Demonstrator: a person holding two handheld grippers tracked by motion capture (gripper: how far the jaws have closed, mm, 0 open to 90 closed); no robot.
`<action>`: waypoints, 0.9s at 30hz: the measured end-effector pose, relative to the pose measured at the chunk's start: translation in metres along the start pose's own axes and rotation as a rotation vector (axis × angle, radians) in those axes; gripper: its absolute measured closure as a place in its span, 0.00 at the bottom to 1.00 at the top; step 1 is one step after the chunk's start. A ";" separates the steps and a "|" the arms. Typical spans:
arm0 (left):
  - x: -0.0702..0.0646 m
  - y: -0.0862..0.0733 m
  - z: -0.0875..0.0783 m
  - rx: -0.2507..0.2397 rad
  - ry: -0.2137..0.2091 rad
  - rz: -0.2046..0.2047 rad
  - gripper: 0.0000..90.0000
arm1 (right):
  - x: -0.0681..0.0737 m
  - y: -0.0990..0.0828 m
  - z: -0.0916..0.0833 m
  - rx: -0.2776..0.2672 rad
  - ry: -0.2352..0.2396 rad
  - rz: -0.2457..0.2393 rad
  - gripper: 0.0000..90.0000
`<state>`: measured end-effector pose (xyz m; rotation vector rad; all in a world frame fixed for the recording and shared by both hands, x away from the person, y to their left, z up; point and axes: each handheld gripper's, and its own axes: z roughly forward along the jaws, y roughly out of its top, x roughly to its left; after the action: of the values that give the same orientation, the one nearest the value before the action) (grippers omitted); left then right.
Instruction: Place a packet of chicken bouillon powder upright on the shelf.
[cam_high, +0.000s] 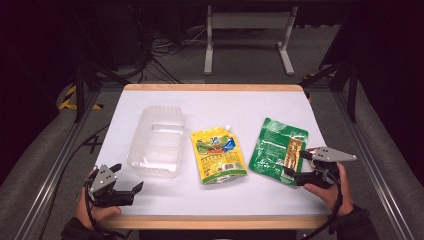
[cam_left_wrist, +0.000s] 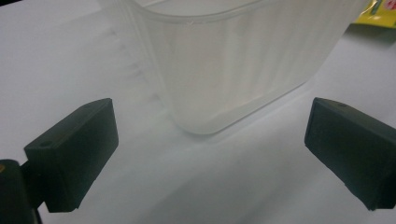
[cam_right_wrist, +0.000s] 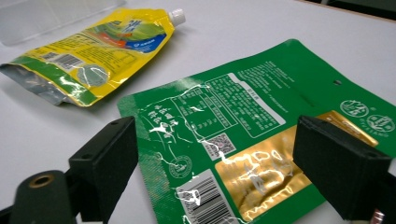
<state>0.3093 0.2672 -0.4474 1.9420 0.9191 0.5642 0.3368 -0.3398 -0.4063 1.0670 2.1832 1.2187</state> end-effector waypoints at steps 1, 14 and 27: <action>0.000 0.000 -0.001 -0.008 -0.008 -0.010 0.04 | 0.000 0.000 0.000 0.001 0.001 0.003 0.16; -0.011 0.000 0.005 0.018 -0.053 0.004 0.08 | 0.006 0.025 0.024 0.040 0.091 0.015 0.16; -0.014 0.000 0.009 0.032 -0.066 -0.006 0.09 | 0.019 0.080 0.114 0.114 0.228 0.037 0.18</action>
<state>0.3071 0.2510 -0.4522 1.9737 0.8971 0.4812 0.4346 -0.2388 -0.3982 1.0620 2.4403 1.3021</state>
